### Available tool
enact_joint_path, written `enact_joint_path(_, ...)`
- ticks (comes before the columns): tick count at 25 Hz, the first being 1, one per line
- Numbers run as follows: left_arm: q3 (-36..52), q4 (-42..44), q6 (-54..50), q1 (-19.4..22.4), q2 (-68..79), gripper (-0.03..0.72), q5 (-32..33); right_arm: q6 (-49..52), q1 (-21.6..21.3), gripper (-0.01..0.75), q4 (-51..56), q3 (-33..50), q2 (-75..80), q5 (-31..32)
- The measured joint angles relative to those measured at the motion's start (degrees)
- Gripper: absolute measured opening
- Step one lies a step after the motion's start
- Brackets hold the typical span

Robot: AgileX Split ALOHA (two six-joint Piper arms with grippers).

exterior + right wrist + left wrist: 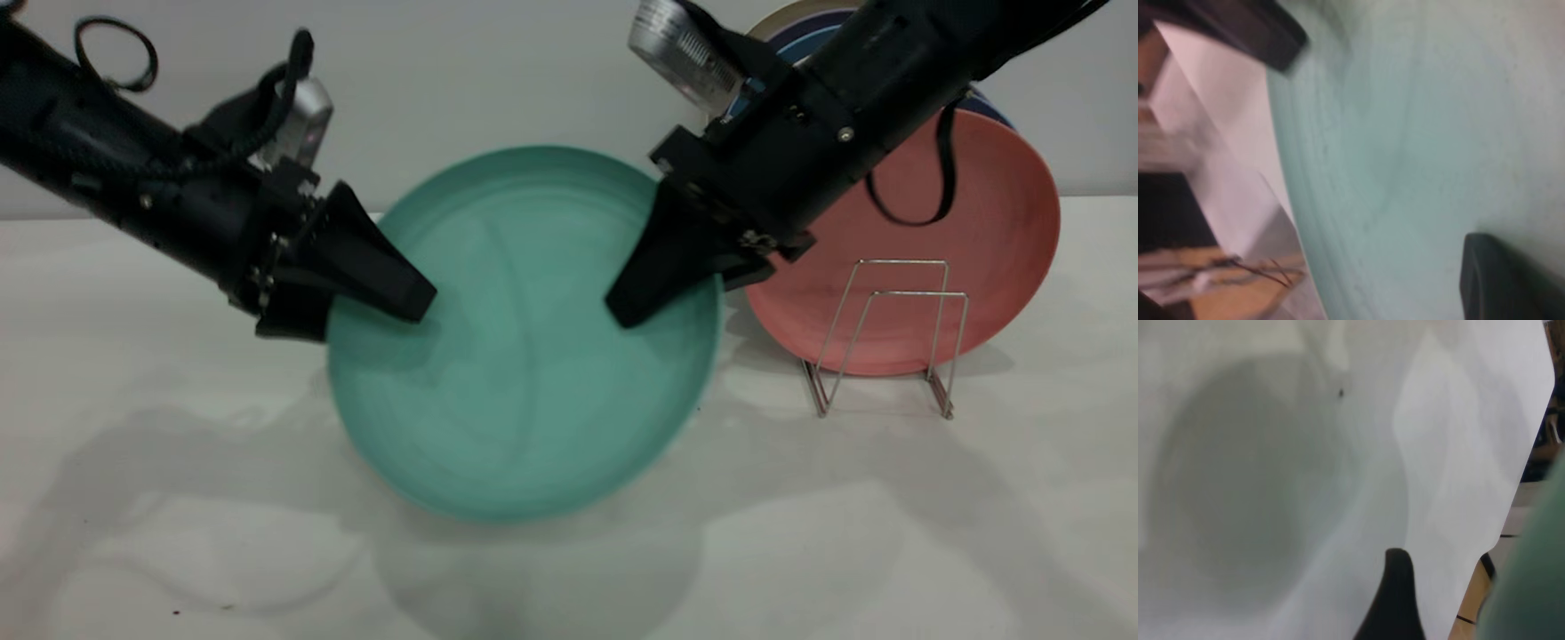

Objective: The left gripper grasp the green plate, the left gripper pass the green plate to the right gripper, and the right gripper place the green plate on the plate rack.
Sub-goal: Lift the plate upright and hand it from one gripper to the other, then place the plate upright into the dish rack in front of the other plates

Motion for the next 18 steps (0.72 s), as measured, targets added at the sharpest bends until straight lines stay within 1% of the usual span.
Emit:
enact_joint_path(6,0.0,0.2,-0.1,1.2,-7.6,0.649,0.4,-0.8,-0.8,0.121,-12.0,0.0,-3.8,-0.3)
enact_joint_path(10,0.0,2.4,-0.1,3.2,-11.9,0.614,0.8,-4.1,-1.1,0.121,-21.3,0.0,-8.6,-1.8)
enact_joint_path(12,0.0,3.2,-0.3,4.0,-13.1,0.601,0.8,-7.8,-1.1,0.121,-26.0,0.0,-11.9,-3.4)
enact_joint_path(15,0.0,4.1,-0.8,3.9,-13.4,0.593,0.8,-13.5,-1.1,0.121,-32.6,0.0,-17.6,-6.9)
enact_joint_path(18,0.0,4.4,-1.2,3.9,-13.4,0.591,0.8,-15.3,-1.2,0.121,-41.2,0.0,-22.4,-11.8)
